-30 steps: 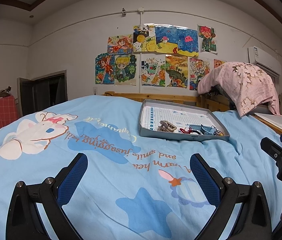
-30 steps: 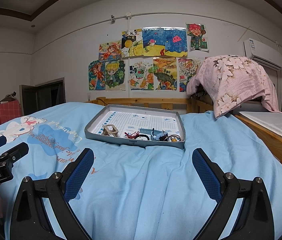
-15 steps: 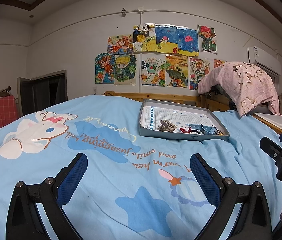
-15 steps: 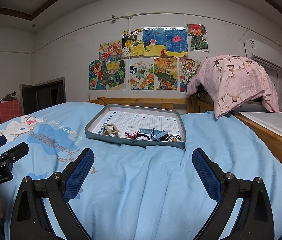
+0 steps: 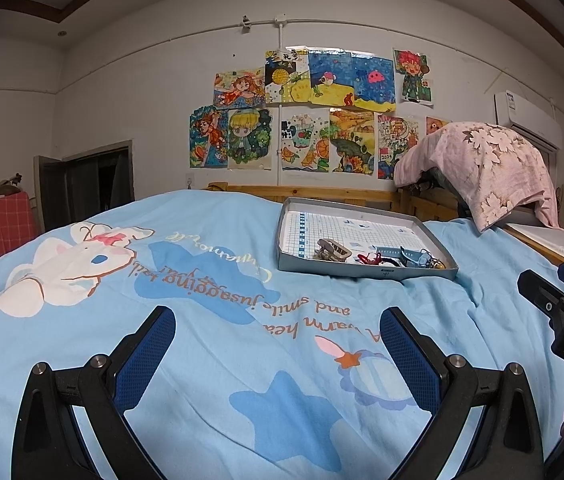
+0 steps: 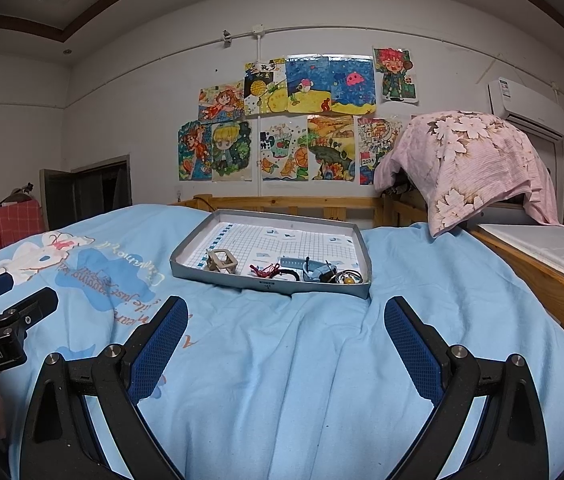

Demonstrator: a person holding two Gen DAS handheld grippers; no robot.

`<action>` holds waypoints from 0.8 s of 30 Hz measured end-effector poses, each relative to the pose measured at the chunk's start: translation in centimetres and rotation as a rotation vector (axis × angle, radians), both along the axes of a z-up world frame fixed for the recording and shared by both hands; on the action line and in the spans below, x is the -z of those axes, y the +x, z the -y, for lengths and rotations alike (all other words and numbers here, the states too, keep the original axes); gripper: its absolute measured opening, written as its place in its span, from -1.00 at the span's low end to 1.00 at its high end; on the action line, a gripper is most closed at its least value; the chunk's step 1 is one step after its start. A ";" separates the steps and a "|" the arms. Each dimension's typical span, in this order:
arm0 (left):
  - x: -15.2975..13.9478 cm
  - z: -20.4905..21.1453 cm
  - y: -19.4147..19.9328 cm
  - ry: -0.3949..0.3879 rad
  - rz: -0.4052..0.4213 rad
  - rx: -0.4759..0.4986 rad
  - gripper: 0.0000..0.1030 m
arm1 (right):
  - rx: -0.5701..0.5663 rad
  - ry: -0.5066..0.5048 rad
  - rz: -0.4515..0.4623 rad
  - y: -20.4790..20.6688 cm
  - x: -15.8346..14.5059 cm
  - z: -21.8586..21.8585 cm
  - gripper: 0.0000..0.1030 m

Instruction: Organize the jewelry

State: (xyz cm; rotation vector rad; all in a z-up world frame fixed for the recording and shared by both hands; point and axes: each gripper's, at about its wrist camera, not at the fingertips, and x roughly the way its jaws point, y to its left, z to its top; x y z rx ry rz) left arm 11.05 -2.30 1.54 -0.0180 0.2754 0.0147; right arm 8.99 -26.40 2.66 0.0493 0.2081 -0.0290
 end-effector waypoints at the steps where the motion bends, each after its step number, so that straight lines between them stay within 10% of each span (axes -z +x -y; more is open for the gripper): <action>1: 0.1 0.0 0.0 0.000 0.000 0.001 1.00 | 0.000 0.000 0.000 0.0 0.0 0.0 0.88; 24: 0.7 0.6 -0.4 0.014 -0.009 0.004 1.00 | 0.000 -0.001 -0.001 0.0 0.0 0.0 0.88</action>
